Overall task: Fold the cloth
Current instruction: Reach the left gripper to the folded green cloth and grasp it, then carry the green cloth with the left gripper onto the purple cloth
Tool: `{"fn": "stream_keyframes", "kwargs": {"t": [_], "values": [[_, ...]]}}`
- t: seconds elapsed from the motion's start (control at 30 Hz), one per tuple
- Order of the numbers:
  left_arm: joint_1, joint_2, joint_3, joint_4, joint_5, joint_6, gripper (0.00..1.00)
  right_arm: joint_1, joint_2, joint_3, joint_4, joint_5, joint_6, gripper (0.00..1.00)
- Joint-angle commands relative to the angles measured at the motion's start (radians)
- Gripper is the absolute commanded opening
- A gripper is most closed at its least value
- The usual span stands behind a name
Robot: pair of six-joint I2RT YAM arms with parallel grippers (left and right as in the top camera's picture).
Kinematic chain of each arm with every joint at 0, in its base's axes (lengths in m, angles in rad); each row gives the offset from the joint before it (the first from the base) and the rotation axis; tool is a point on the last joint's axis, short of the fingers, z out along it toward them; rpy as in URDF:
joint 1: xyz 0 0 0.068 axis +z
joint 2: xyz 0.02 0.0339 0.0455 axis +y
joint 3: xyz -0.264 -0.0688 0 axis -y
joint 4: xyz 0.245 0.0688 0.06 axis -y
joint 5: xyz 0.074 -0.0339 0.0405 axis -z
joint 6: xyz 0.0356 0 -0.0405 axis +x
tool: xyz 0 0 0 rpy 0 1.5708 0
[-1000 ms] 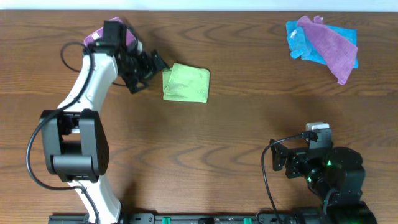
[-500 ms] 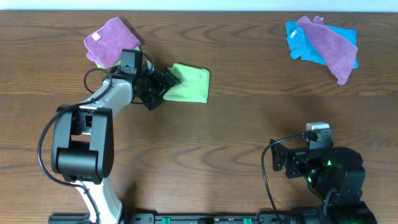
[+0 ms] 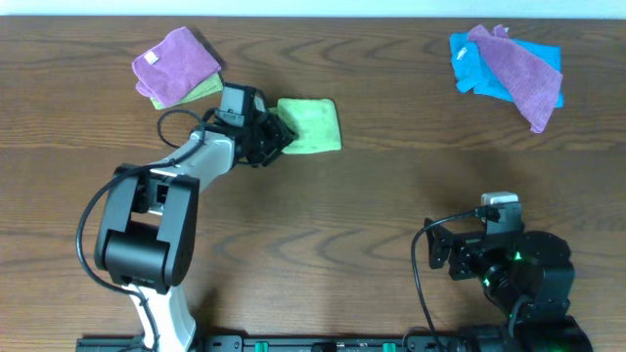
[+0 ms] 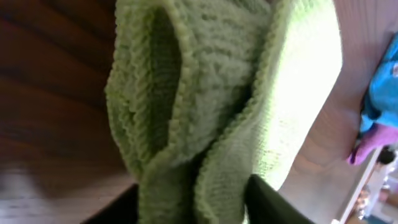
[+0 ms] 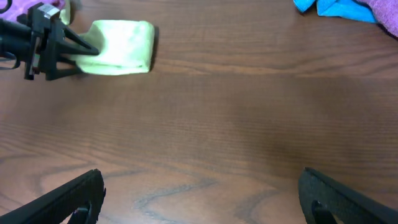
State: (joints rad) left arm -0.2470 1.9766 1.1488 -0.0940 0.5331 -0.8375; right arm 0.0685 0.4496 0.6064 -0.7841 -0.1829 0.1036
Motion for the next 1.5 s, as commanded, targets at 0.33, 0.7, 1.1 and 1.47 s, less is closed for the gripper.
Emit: {"fn": "stream_keyframes", "kwargs": {"t": [0.33,0.7,1.1,1.47], "values": [[0.052,0.005,0.183,0.051,0.074,0.06,0.06,-0.009,-0.005,-0.005,0.002,-0.001,0.015,0.99],[0.214,0.005,0.601,-0.207,-0.006,0.181,0.06,-0.009,-0.005,-0.005,0.002,-0.001,0.015,0.99],[0.328,0.061,0.617,-0.009,-0.072,0.198,0.06,-0.009,-0.005,-0.005,0.002,-0.001,0.015,0.99],[0.331,0.173,0.623,0.095,-0.123,0.199,0.06,-0.009,-0.005,-0.005,0.002,0.0,0.015,0.99]]}}
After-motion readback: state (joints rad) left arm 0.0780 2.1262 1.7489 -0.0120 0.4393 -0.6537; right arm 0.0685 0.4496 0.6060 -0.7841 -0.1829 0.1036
